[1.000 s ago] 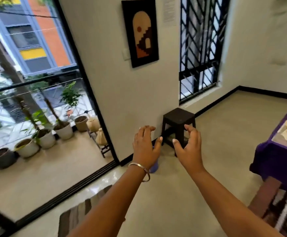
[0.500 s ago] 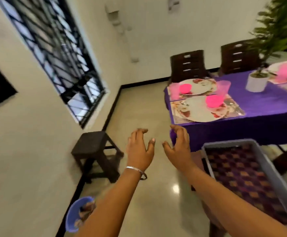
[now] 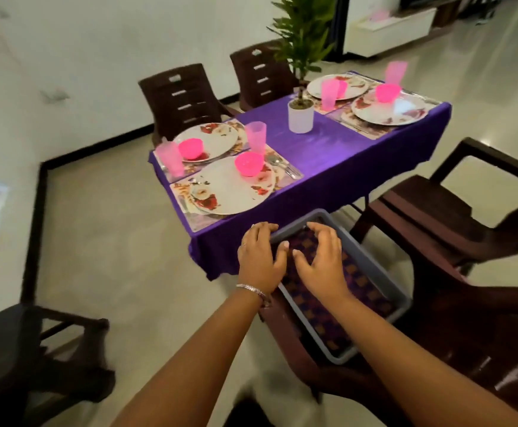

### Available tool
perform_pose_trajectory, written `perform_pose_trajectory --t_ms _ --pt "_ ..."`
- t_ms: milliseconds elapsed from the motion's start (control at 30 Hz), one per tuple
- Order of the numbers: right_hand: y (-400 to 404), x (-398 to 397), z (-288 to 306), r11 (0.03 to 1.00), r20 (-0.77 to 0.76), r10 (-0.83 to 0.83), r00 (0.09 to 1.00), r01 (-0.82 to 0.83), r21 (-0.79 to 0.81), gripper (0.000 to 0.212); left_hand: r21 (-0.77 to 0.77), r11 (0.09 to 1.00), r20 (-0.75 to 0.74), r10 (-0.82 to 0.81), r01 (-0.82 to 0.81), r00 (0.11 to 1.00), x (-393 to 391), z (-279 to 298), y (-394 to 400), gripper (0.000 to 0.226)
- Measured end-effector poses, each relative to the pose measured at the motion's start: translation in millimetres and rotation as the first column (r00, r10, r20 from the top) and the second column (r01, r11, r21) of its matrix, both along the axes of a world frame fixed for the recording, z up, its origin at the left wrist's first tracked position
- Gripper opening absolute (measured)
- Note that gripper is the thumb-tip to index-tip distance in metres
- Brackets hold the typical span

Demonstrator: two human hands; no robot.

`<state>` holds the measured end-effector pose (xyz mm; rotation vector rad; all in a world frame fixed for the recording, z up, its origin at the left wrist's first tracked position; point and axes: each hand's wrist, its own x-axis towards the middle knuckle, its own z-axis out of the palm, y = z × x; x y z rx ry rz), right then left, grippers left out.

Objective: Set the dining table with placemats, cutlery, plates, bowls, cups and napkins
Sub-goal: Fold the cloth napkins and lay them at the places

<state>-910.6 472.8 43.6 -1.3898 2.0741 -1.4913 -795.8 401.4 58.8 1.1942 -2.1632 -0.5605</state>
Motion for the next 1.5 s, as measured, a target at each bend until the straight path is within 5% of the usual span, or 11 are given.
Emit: perform_pose_trajectory --t_ms 267,567,800,933,1100,1200,1433,1500 --pt "-7.5 -49.9 -78.0 0.944 -0.006 -0.146 0.989 0.141 0.300 0.050 0.157 0.986 0.267 -0.102 0.061 0.958 -23.7 -113.8 -60.5 0.030" --pt "-84.0 -63.5 -203.6 0.775 0.078 0.039 0.996 -0.080 0.627 0.049 0.305 0.952 0.640 -0.192 -0.016 0.744 -31.4 -230.2 -132.3 0.036" --pt "-181.0 -62.7 -286.4 0.675 0.071 0.214 0.974 -0.201 0.710 0.043 0.228 0.973 0.595 -0.149 0.012 0.790 -27.0 -252.2 -128.4 0.024" --pt "-234.5 -55.8 -307.2 0.687 0.201 0.046 0.979 -0.176 0.705 0.036 0.191 0.981 0.588 -0.130 0.019 0.799 -26.7 -254.6 -126.9 0.020" --pt "-282.4 -57.9 -329.2 0.574 0.339 -0.258 0.905 -0.139 0.807 0.041 0.157 0.987 0.595 -0.129 0.043 0.793 -27.2 -255.9 -126.9 0.024" --pt "-286.8 -53.0 -317.5 0.469 0.187 -0.140 0.972 -0.101 0.877 0.035 0.188 0.981 0.608 -0.151 0.044 0.780 -27.7 -255.3 -127.4 0.027" --pt "-294.5 -47.2 -334.5 0.470 0.229 -0.174 0.958 -0.123 0.874 0.047 0.164 0.985 0.625 -0.149 0.058 0.766 -27.5 -253.8 -128.6 0.027" --pt "-303.4 -45.6 -340.3 0.569 0.429 -0.379 0.820 -0.159 0.807 0.050 0.158 0.985 0.630 -0.150 0.064 0.762 -27.3 -253.6 -128.9 0.027"
